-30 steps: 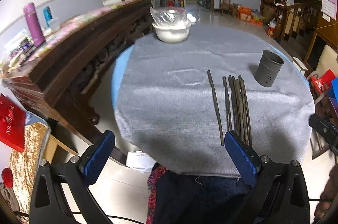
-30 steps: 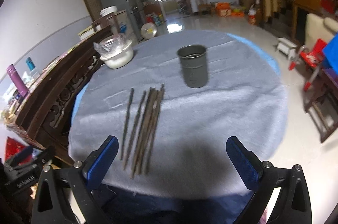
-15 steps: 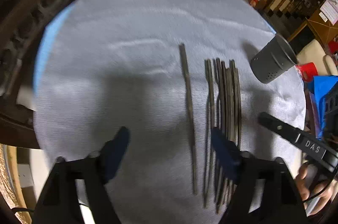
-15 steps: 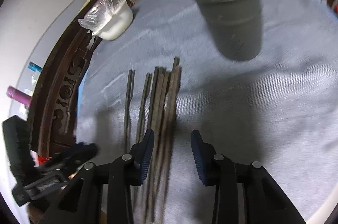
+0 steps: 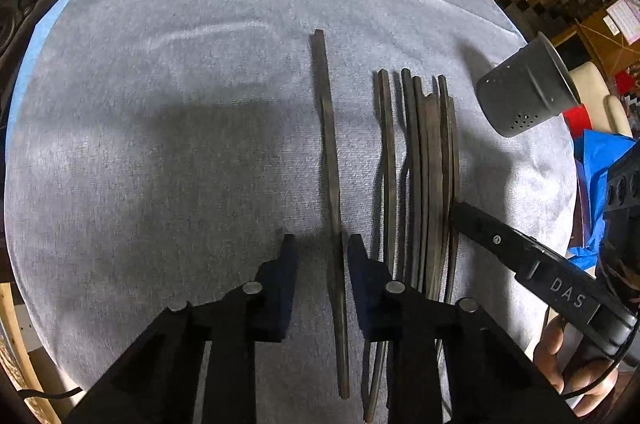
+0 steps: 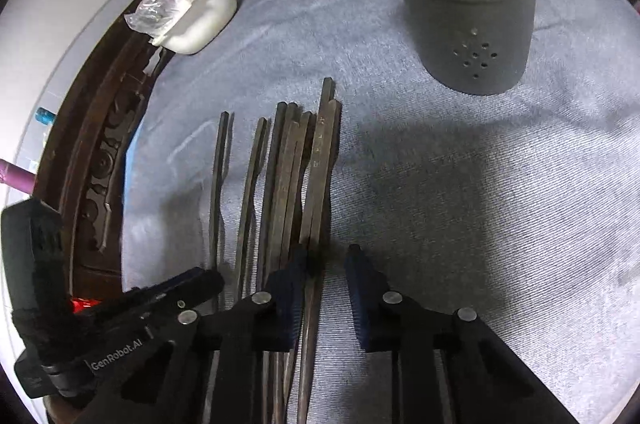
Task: Organize utensils
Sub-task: 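Lower the right tool and close it on one dark rod while the left tool grasps another rod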
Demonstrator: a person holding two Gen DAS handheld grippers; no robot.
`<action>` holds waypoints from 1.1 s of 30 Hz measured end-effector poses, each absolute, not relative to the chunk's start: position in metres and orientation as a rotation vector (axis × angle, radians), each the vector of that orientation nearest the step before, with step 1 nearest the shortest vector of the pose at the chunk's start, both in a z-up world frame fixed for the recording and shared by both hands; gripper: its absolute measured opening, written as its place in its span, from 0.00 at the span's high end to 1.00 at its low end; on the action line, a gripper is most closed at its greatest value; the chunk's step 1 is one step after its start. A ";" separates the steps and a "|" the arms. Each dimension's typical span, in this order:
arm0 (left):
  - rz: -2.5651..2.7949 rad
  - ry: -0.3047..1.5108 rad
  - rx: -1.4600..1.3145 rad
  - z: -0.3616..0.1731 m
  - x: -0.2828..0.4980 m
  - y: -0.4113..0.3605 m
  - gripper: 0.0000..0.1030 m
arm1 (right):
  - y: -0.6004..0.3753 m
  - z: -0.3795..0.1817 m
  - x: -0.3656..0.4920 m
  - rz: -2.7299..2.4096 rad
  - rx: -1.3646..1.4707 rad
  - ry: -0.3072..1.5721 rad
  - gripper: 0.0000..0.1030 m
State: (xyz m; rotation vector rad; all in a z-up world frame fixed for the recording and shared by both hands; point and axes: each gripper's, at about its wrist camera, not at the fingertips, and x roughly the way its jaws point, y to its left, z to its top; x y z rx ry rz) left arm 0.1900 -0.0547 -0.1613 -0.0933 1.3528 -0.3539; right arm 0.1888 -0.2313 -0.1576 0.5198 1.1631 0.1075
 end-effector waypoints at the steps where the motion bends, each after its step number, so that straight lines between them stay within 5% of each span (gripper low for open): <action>1: -0.355 1.348 -0.085 -0.161 0.189 -0.056 0.83 | -0.232 -0.158 0.188 0.098 0.512 1.167 0.85; 5: -0.373 1.341 -0.057 -0.164 0.180 -0.059 0.93 | -0.246 -0.160 0.181 0.081 0.523 1.172 0.92; 16: -0.513 1.412 -0.048 -0.159 0.143 -0.039 0.93 | -0.266 -0.155 0.178 0.041 0.518 1.227 0.88; 18: -0.503 1.436 -0.069 -0.158 0.151 -0.033 0.88 | -0.266 -0.154 0.187 0.030 0.507 1.251 0.86; 20: -0.474 1.439 -0.093 -0.152 0.164 -0.027 0.69 | -0.264 -0.153 0.196 0.020 0.490 1.260 0.86; 22: -0.462 1.424 -0.122 -0.145 0.171 -0.027 0.61 | -0.262 -0.152 0.203 0.004 0.474 1.273 0.86; 31: -0.340 1.439 -0.123 -0.158 0.215 -0.040 0.62 | -0.256 -0.149 0.227 -0.059 0.413 1.260 0.87; 33: -0.323 1.431 -0.117 -0.157 0.218 -0.044 0.75 | -0.252 -0.148 0.227 -0.052 0.365 1.245 0.90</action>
